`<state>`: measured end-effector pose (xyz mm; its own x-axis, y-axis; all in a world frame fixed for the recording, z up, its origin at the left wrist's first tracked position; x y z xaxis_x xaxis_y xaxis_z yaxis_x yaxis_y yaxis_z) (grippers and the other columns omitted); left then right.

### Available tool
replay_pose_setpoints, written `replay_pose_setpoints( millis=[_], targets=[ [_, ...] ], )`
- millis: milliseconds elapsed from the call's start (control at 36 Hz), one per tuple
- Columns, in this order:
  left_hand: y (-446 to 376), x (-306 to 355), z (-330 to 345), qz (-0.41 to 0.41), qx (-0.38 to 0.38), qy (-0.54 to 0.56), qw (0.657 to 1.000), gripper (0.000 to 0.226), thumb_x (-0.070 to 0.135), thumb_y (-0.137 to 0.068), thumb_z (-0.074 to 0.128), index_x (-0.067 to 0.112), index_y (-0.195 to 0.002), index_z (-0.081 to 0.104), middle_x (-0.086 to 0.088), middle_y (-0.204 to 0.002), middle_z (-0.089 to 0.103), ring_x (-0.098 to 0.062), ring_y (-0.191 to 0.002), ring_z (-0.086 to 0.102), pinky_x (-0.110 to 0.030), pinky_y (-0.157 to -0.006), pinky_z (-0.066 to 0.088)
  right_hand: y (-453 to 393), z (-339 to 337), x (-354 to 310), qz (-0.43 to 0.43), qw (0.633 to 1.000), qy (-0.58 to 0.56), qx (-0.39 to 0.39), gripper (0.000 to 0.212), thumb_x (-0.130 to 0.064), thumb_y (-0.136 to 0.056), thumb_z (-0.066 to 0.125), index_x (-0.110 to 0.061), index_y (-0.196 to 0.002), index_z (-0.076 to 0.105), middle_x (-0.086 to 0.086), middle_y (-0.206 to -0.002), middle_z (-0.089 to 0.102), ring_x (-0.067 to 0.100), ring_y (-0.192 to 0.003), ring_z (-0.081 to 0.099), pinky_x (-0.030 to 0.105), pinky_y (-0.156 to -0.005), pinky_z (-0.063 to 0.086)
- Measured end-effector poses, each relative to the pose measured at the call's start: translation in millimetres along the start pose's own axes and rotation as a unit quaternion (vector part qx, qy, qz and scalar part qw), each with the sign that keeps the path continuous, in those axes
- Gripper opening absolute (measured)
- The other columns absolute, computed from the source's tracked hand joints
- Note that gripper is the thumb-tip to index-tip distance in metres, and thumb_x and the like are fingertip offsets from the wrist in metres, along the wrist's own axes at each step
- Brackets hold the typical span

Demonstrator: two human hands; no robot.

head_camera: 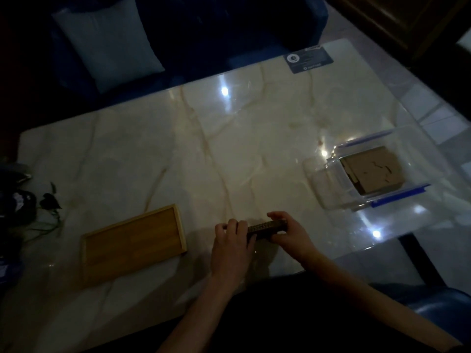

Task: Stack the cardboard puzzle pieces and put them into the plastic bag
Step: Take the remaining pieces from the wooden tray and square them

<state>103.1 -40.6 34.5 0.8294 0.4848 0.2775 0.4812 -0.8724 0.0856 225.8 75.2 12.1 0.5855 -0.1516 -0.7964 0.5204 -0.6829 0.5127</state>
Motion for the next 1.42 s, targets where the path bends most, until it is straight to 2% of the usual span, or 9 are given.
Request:
replay_pose_setpoints(
  millis=[194, 306, 444, 556, 639, 861, 1083, 1250, 1417],
  targets=[
    [1.1, -6.0, 1.1, -0.009, -0.03, 0.061, 0.998, 0.019, 0.031, -0.088, 0.052, 0.021, -0.103, 0.051, -0.003, -0.107, 0.05, -0.026, -0.099, 0.047, -0.04, -0.074, 0.048, -8.7, -9.7, -2.1, -0.048, 0.99, 0.129, -0.007, 0.026, -0.012, -0.072, 0.081, -0.021, -0.093, 0.07, 0.001, -0.093, 0.075, 0.017, -0.089, 0.071, 0.035, -0.086, 0.054],
    [-0.2, -19.8, 3.1, -0.086, -0.036, 0.23, 0.969, 0.017, 0.019, -0.079, 0.064, 0.022, -0.093, 0.055, 0.002, -0.101, 0.049, -0.022, -0.09, 0.055, -0.039, -0.074, 0.048, -10.3, -12.4, 1.5, -0.048, 0.989, 0.138, -0.016, 0.024, -0.014, -0.072, 0.083, -0.021, -0.091, 0.069, -0.002, -0.089, 0.075, 0.012, -0.086, 0.07, 0.022, -0.078, 0.049],
    [2.6, -35.9, 6.6, -0.11, -0.06, 0.292, 0.948, 0.023, 0.014, -0.074, 0.069, 0.027, -0.087, 0.056, 0.004, -0.093, 0.053, -0.016, -0.086, 0.057, -0.032, -0.075, 0.047, -9.2, -12.9, 3.8, -0.061, 0.986, 0.151, -0.031, 0.024, -0.013, -0.074, 0.081, -0.023, -0.091, 0.068, -0.007, -0.089, 0.072, 0.009, -0.085, 0.068, 0.003, -0.071, 0.042],
    [5.5, -41.5, 12.2, -0.137, -0.066, 0.325, 0.933, 0.023, 0.012, -0.075, 0.072, 0.025, -0.088, 0.059, 0.001, -0.094, 0.056, -0.014, -0.088, 0.057, -0.028, -0.079, 0.047, -9.5, -14.7, 5.2, -0.076, 0.985, 0.153, -0.035, 0.024, -0.013, -0.074, 0.081, -0.021, -0.092, 0.068, -0.005, -0.09, 0.072, 0.012, -0.086, 0.068, 0.022, -0.08, 0.049],
    [9.1, -45.7, 18.0, -0.166, -0.057, 0.326, 0.929, 0.021, 0.012, -0.075, 0.072, 0.023, -0.089, 0.059, 0.002, -0.093, 0.055, -0.011, -0.085, 0.056, -0.009, -0.07, 0.04, -10.0, -14.6, 5.7, -0.085, 0.983, 0.158, -0.034, 0.027, -0.012, -0.07, 0.083, -0.025, -0.089, 0.068, -0.006, -0.088, 0.072, 0.012, -0.084, 0.067, 0.017, -0.077, 0.047],
    [3.8, -39.8, 24.2, -0.191, -0.045, 0.343, 0.919, 0.024, 0.009, -0.072, 0.07, 0.025, -0.08, 0.055, -0.002, -0.091, 0.056, -0.02, -0.081, 0.057, -0.027, -0.067, 0.041, -11.9, -9.7, 5.9, -0.092, 0.981, 0.17, -0.028, 0.026, -0.021, -0.07, 0.084, -0.025, -0.091, 0.069, -0.001, -0.089, 0.073, 0.016, -0.084, 0.067, 0.035, -0.08, 0.052],
    [3.8, -48.3, 13.5, -0.125, 0.021, 0.356, 0.926, 0.038, 0.004, -0.065, 0.071, 0.034, -0.076, 0.05, 0.003, -0.087, 0.055, -0.002, -0.077, 0.055, -0.01, -0.064, 0.039, -7.1, -11.4, -1.6, -0.137, 0.979, 0.153, -0.004, 0.029, -0.023, -0.069, 0.086, -0.038, -0.081, 0.064, -0.011, -0.084, 0.07, 0.002, -0.078, 0.066, 0.017, -0.068, 0.05],
    [17.2, -51.1, 26.7, -0.156, -0.045, 0.337, 0.927, 0.025, 0.009, -0.07, 0.072, 0.02, -0.089, 0.059, 0.0, -0.097, 0.059, -0.017, -0.084, 0.06, -0.032, -0.072, 0.047, -4.8, -7.8, 14.1, -0.1, 0.983, 0.151, -0.034, 0.037, -0.019, -0.069, 0.086, -0.037, -0.094, 0.065, -0.009, -0.097, 0.07, 0.008, -0.089, 0.067, 0.023, -0.08, 0.051],
    [25.1, -53.2, 35.0, -0.156, -0.039, 0.326, 0.932, 0.023, 0.01, -0.071, 0.073, 0.019, -0.089, 0.061, -0.002, -0.096, 0.059, -0.017, -0.082, 0.06, -0.033, -0.071, 0.047, -3.9, -5.1, 19.4, -0.095, 0.983, 0.158, -0.03, 0.034, -0.016, -0.068, 0.085, -0.037, -0.088, 0.066, -0.007, -0.09, 0.071, 0.008, -0.085, 0.067, 0.024, -0.078, 0.05]
  ],
)
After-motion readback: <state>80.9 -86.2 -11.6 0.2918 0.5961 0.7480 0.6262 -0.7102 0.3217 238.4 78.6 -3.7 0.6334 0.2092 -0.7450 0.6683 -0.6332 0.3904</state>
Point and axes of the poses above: each hand's wrist, its own y-axis away from the middle knuckle, its own z-axis out of the palm, x = y × z, the point moved 1 cm from there along -y, towards the middle knuckle
